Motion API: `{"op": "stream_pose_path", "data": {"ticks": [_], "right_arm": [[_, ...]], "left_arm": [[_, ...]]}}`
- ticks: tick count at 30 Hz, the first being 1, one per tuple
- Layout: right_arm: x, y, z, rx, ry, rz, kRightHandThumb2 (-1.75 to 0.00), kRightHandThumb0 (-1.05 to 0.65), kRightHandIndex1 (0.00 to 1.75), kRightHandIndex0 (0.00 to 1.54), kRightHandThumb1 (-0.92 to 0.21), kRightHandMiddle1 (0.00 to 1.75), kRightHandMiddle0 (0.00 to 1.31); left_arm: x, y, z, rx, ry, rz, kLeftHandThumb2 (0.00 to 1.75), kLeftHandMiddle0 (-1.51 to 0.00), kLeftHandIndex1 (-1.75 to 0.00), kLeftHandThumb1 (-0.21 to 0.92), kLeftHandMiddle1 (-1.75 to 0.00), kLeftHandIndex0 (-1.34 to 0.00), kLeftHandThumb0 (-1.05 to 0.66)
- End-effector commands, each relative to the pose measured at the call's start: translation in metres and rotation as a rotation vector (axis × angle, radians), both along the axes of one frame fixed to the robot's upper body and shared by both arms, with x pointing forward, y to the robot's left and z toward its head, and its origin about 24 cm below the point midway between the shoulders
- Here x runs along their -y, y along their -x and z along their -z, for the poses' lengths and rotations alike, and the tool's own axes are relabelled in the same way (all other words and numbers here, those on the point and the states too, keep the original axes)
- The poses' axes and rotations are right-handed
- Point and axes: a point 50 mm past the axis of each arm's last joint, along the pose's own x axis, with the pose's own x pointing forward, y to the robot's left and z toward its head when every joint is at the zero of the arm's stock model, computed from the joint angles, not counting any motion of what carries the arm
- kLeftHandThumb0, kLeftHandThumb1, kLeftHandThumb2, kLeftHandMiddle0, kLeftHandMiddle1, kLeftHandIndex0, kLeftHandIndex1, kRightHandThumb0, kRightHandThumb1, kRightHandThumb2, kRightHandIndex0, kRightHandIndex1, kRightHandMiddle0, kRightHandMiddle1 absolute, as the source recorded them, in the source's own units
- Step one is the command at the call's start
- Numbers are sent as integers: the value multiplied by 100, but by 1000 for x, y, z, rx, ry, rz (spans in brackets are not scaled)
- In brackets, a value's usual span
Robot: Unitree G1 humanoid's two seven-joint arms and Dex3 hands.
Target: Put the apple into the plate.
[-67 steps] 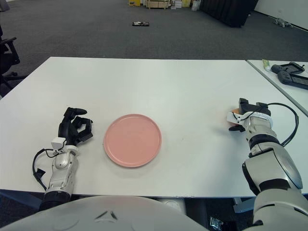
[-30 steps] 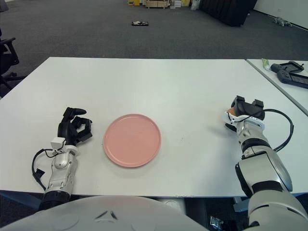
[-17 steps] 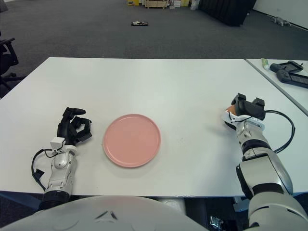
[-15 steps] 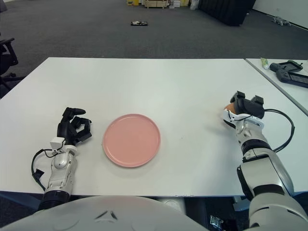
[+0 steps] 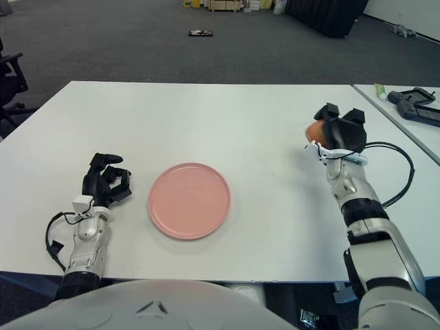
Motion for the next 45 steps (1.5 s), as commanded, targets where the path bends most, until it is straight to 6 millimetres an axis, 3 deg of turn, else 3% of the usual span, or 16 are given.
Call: {"op": "stream_pose_path", "data": {"ticks": [1, 10, 19, 34, 45], "right_arm": [[-11, 2, -26, 109, 6, -57, -162, 0, 166, 85, -3, 175, 59], [-58, 12, -58, 228, 74, -220, -163, 0, 168, 85, -4, 175, 58], [-100, 26, -75, 312, 62, -380, -160, 0, 168, 83, -6, 175, 57], [-168, 45, -76, 288, 41, -718, -162, 0, 169, 84, -4, 175, 58], [-215, 65, -61, 182, -11, -945, -164, 0, 169, 86, -3, 175, 59]], "left_arm": [[2, -3, 1, -13, 5, 5, 119, -55, -175, 40, -161, -41, -1], [1, -3, 2, -12, 15, 5, 117, -56, -175, 40, -158, -42, -1], [1, -4, 2, -15, 22, 5, 116, -55, -175, 41, -157, -42, -1], [1, -5, 2, -17, 9, 12, 117, -55, -175, 41, -159, -40, -1], [1, -5, 2, -20, 6, 10, 117, -57, -175, 41, -159, -39, -1]]}}
